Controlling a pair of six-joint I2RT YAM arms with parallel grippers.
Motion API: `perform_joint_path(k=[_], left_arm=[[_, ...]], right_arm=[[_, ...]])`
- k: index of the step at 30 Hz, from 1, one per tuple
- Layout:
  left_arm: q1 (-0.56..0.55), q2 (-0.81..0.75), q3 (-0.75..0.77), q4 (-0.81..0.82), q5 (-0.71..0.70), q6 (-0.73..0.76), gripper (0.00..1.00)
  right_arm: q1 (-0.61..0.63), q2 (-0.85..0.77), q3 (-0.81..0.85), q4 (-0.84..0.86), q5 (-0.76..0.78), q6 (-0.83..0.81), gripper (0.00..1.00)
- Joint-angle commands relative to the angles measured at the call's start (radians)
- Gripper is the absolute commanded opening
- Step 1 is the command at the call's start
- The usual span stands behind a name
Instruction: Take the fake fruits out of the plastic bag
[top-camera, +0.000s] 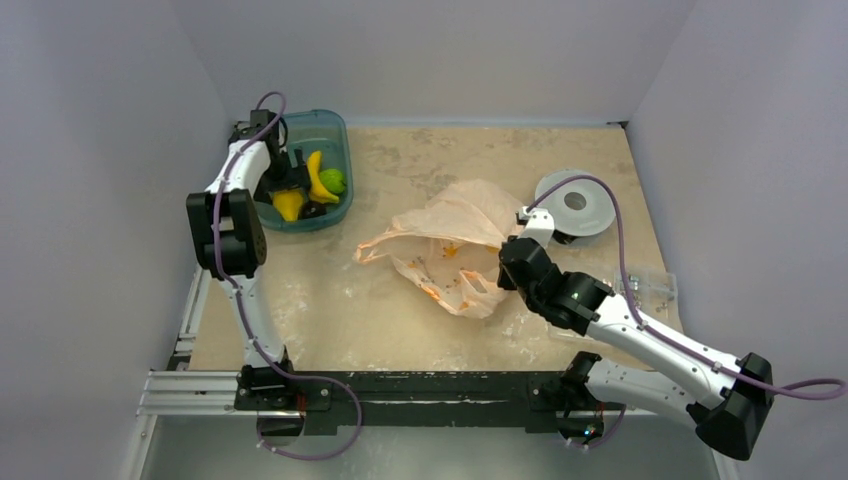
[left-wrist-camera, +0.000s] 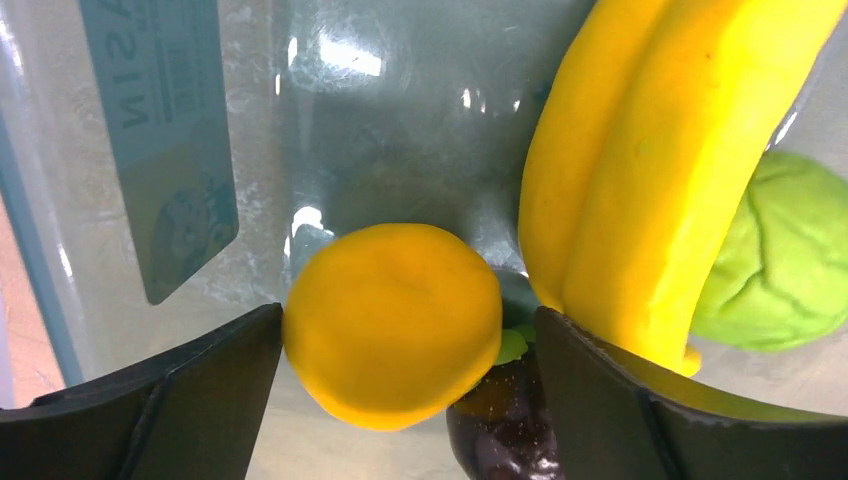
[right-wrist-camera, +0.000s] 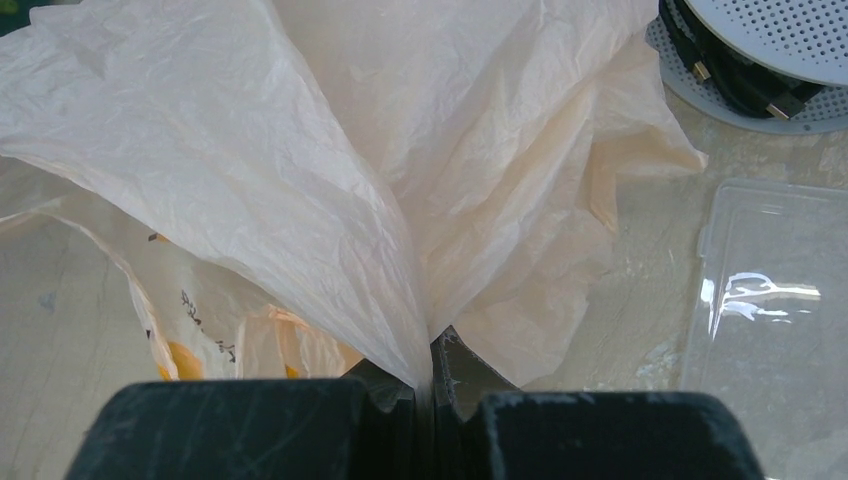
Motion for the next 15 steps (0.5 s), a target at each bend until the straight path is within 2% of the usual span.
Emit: perform_joint_path(k=[1,8,15], left_arm=[[0.007,-0.076,-0.012,0.019,0.060,0.023,1.00],[0.007,-0.190,-0.028,0.021,0.074,0.008,1.00],[-0.010,-0.550,-0.198,0.123,0.235,-0.018,0.98]], right_arm=[[-0.003,0.008,0.037,-0.021,-0.005,0.013,0.02],[-0.003,0.007,0.048,-0.042,0.007,0.009,0.10],[-0.003,0.006,0.102,-0.060,-0.008,-0.030,0.39]])
